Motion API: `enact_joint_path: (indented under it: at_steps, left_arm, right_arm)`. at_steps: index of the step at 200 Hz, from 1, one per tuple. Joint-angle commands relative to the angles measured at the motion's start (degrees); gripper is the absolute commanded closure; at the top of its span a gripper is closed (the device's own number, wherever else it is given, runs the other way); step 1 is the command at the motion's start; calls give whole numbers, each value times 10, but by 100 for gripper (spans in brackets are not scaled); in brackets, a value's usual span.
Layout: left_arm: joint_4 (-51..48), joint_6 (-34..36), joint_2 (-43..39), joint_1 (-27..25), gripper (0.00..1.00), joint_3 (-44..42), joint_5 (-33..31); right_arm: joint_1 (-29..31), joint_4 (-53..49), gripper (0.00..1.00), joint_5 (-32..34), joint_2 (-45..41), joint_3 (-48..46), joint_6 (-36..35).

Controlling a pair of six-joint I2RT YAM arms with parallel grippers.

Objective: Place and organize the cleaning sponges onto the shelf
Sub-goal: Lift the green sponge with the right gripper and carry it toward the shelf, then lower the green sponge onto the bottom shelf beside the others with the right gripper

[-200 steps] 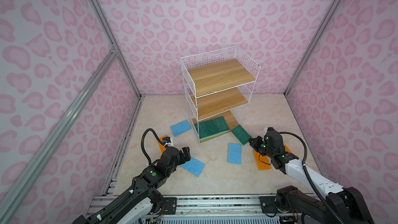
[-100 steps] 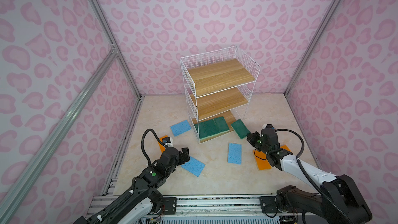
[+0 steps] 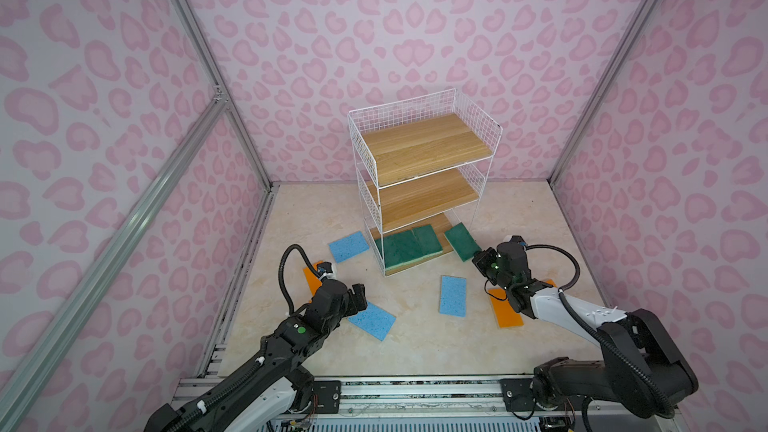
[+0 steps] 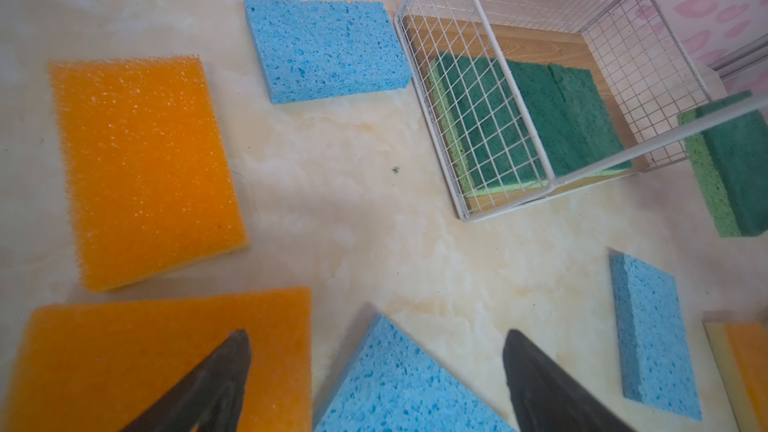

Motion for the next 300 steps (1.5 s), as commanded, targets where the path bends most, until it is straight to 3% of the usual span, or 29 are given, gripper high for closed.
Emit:
enact_joint_path:
  at_steps: [1, 153, 300]
  left_arm:
    - [25, 12, 4, 1, 4, 8, -8]
    - [68, 28, 47, 17, 4, 1, 4]
    - [78, 32, 40, 22, 4, -16, 10]
  right_arm:
    - [1, 44, 100, 33, 17, 4, 11]
    - [8, 114, 100, 99, 112, 33, 48]
    - [47, 144, 100, 91, 161, 70, 77]
